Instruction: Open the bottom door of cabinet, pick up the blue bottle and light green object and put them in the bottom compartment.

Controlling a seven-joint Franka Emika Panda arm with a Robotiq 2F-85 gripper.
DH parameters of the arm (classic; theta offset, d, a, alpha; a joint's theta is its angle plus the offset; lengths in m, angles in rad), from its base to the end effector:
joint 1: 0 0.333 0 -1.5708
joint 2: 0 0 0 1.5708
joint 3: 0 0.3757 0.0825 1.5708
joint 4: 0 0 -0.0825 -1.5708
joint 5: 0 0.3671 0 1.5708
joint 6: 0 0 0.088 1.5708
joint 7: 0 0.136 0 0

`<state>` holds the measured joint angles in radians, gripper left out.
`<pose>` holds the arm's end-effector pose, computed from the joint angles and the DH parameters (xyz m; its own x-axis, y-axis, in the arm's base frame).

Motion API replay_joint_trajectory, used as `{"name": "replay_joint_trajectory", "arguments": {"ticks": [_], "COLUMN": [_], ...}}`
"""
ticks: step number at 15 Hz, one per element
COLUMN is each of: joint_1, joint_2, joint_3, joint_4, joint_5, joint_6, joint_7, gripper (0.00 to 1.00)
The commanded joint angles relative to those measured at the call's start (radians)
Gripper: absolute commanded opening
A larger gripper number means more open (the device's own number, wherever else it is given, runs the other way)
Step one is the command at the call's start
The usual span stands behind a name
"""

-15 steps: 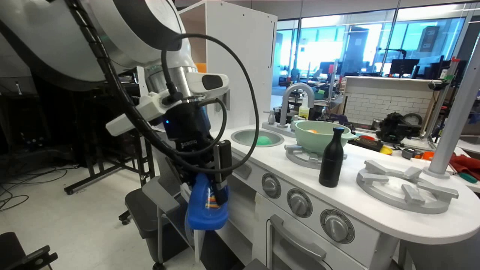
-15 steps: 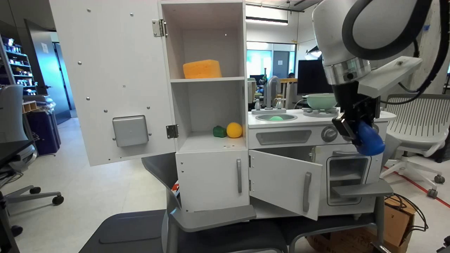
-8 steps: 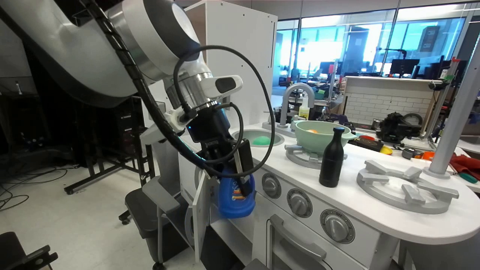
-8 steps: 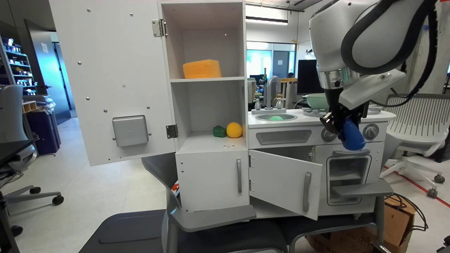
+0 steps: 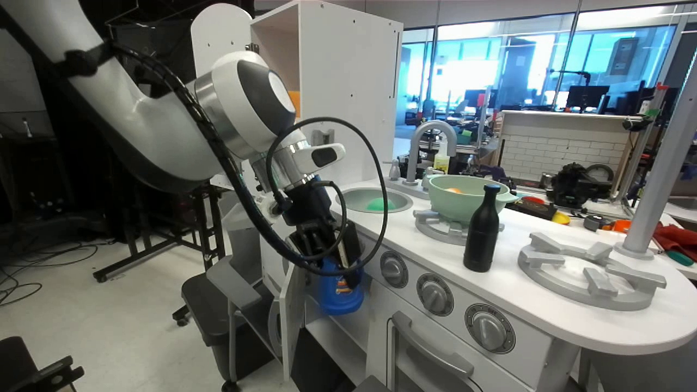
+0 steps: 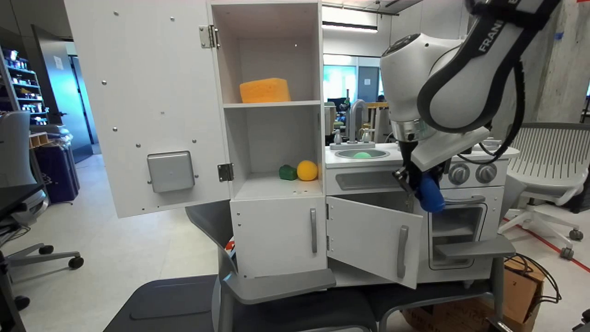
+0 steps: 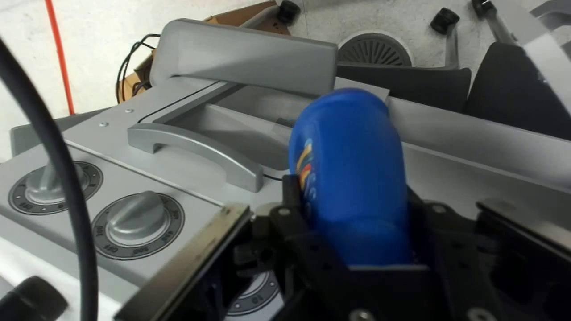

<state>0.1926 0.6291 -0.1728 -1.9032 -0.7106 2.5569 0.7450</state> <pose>0.6579 0.0205 0.2063 0.9781 -0.0427 0.2038 -0.1280 -0.8953 0.4268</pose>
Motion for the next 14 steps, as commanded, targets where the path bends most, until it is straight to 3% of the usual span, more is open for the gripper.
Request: {"name": "replay_joint_trajectory", "arguments": {"ticks": [1, 10, 14], "joint_1": [0.030, 0.070, 0.131], "joint_2": [0.086, 0.162, 0.173], "joint_3": [-0.004, 0.052, 0.010], "joint_4": [0.068, 0.102, 0.109], "joint_5": [0.011, 0.152, 0.209], "joint_6": [0.041, 0.148, 0.155], "joint_7": [0.010, -0.099, -0.135], "gripper": [0.24, 0.24, 0.24]}}
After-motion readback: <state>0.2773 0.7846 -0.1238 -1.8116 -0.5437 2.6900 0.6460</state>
